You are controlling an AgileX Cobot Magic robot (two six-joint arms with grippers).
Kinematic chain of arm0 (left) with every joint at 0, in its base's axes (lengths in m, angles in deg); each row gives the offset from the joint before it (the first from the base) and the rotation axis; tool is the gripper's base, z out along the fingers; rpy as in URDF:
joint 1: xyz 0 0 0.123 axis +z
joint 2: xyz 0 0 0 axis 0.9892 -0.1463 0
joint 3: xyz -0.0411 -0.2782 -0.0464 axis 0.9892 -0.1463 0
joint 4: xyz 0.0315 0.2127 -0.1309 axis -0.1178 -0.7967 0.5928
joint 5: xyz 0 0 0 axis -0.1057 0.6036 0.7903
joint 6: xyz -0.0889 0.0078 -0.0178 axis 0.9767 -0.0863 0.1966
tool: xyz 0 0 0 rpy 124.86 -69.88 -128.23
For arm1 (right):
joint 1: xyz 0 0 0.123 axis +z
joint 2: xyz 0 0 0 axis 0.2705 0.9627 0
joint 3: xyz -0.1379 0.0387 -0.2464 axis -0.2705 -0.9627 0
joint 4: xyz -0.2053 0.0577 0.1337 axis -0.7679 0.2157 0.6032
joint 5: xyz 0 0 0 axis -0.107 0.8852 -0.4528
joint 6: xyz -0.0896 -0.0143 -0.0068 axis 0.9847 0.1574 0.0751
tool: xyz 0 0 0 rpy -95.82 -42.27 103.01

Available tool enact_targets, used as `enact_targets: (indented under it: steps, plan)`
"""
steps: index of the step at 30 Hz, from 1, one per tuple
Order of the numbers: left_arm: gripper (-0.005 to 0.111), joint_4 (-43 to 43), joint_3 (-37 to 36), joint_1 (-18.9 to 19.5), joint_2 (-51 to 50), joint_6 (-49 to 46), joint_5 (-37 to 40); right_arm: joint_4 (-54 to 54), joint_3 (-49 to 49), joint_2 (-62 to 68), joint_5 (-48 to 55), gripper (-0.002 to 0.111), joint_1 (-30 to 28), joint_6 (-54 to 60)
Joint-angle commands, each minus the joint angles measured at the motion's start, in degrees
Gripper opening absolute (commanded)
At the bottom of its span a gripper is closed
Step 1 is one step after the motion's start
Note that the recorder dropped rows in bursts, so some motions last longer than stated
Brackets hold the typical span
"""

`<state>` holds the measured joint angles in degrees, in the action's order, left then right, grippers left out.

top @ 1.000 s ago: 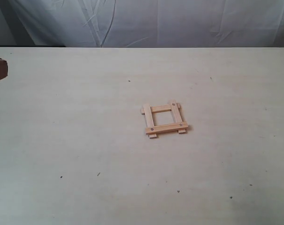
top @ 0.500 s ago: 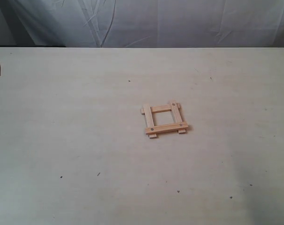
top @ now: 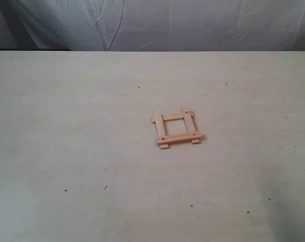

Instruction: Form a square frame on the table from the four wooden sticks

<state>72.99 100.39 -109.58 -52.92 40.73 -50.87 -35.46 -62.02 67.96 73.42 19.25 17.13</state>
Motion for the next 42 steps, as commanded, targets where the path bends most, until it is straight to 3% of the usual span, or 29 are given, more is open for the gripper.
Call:
enact_targets:
  steps: [1,8,26,29,32,38,42]
  plan:
    - [0.0,-0.1,-0.1,0.1,0.3,0.2,-0.4,0.2,-2.8,-0.3,-1.6,-0.001,-0.3,1.2]
    - [0.0,-0.1,-0.1,0.1,0.3,0.2,-0.4,0.2,-8.3,-0.3,-5.1,-0.001,-0.3,1.2]
    - [0.0,-0.1,-0.1,0.5,1.0,0.2,0.2,0.3,-8.3,-0.3,-5.7,-0.001,-0.3,1.1]
    - [0.0,0.7,-2.4,2.8,2.8,0.2,-2.3,0.3,-8.3,-0.3,-5.7,-0.001,-0.3,1.1]
    - [0.0,0.8,-8.0,6.9,6.0,0.2,-9.6,0.3,-8.3,-0.3,-5.7,-0.001,-0.3,1.1]
    - [0.0,2.0,-23.5,16.1,15.1,0.2,-25.3,0.3,-8.3,-0.3,-5.7,-0.001,-0.3,1.1]
    - [0.0,2.0,-32.8,19.1,20.0,0.2,-30.9,0.3,-8.3,-0.3,-5.7,-0.001,-0.3,1.1]
